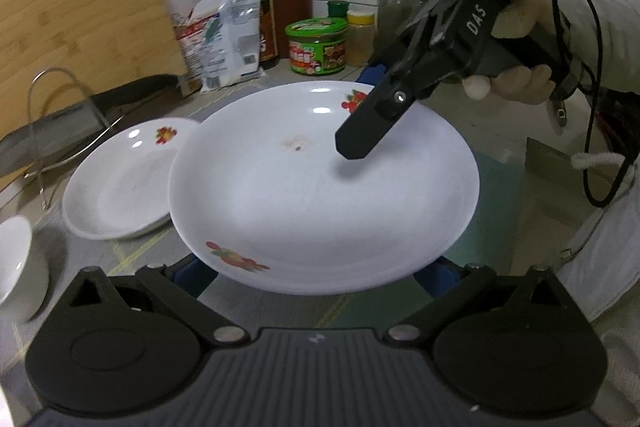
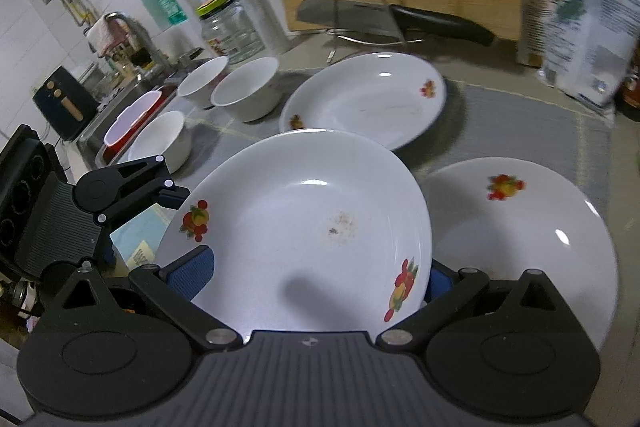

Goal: Organize plates and bowls
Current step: 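Lift and carry the large plate toward the stained plate with the right tool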

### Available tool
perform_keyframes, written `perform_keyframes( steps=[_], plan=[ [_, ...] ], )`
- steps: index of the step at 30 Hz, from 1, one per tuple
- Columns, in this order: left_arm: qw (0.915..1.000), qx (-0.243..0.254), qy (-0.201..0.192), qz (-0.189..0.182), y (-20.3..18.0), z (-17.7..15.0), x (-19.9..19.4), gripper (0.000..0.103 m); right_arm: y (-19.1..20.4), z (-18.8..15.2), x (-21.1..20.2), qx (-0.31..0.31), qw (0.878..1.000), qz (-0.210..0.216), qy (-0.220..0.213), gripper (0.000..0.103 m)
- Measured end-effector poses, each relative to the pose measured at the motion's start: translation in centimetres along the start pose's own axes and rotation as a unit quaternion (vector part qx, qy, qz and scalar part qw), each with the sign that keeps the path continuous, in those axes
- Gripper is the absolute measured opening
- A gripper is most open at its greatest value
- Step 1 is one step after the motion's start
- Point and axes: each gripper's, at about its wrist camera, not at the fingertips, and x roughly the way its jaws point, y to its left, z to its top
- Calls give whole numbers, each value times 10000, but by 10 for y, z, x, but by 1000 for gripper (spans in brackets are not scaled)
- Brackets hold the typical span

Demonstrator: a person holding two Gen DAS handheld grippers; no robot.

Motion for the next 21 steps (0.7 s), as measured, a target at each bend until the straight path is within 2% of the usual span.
perform_keyframes(
  steps=[21],
  plan=[
    [9993,247,99,-256,-25,49,71,102,-70,-12,-32,313,9989,-318,-113,103]
  ],
)
